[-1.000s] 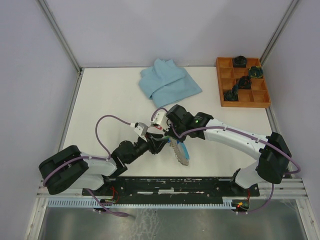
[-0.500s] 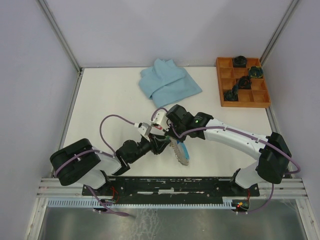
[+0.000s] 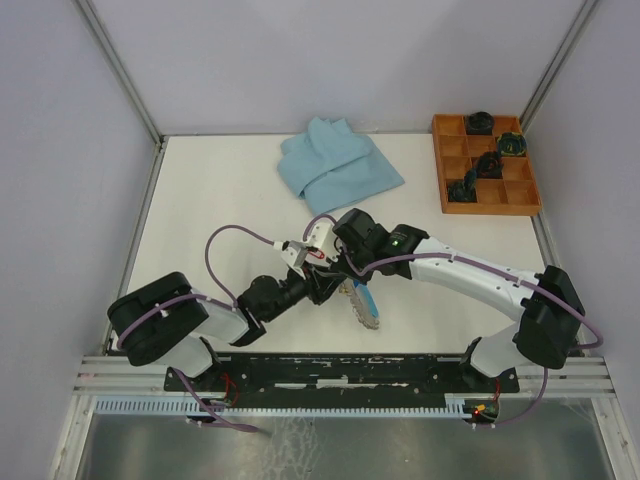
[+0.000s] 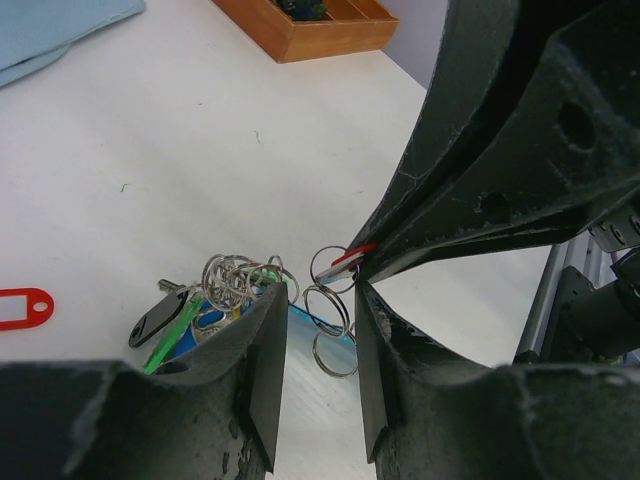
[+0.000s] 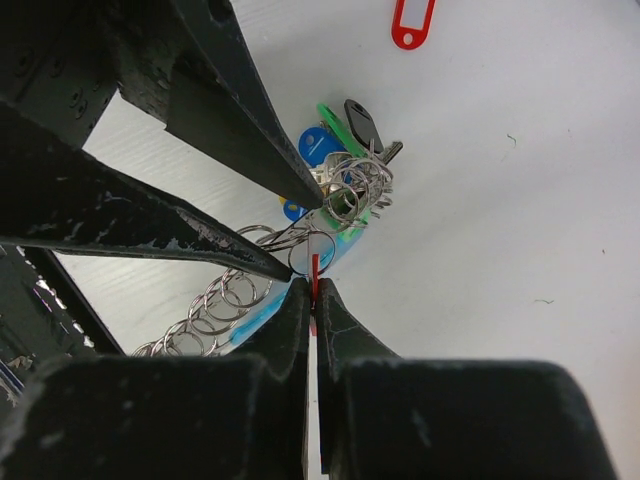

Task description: Put the keys on the keyring

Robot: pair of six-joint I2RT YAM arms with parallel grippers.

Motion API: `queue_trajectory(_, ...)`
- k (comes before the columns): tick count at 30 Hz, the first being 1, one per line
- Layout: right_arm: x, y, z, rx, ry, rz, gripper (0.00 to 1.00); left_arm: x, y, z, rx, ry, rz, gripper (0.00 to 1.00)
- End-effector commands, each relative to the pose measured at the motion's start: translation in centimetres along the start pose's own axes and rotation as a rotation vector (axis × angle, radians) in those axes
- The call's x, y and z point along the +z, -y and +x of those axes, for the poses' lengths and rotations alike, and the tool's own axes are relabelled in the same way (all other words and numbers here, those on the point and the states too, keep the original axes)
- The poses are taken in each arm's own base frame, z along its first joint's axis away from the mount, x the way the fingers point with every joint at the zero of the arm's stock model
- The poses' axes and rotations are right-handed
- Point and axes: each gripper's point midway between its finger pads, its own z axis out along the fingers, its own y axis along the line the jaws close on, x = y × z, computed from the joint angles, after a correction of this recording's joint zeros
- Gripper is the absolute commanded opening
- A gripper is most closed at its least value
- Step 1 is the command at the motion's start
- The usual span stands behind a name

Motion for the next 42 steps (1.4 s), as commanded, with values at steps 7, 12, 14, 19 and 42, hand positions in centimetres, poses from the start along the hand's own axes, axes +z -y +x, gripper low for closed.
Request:
queue_trajectory(7, -2.2, 0.6, -3.0, 0.007, 0.131, 0.03, 0.01, 0.9, -0.1, -0.2, -0.01, -0.004, -0.013, 0.34)
queue_trajectory(12, -2.6, 1.1, -2.7, -0.002, 0.126, 0.062, 0.01, 0.5, -0.2, 0.2, 0.002, -0.018, -0.014, 0.09)
queue_trajectory(14, -2.6, 1.4, -2.4, -0.005, 0.12, 0.072, 0.01, 0.5, 0.0, 0.1, 0.013, -0.017, -0.002, 0.03)
queue_trajectory(19, -2.4, 2.5, -1.4, 0.013, 0.095, 0.087, 0.0, 0.1, 0.7, 0.1, 0.073, -0.034, 0.043, 0.03)
queue_trajectory(42, 0.1, 2.6, 2.3, 0.033, -0.035, -0.022, 0.01, -1.6, 3.7, -1.8, 0.383, 0.034, 0.212, 0.03)
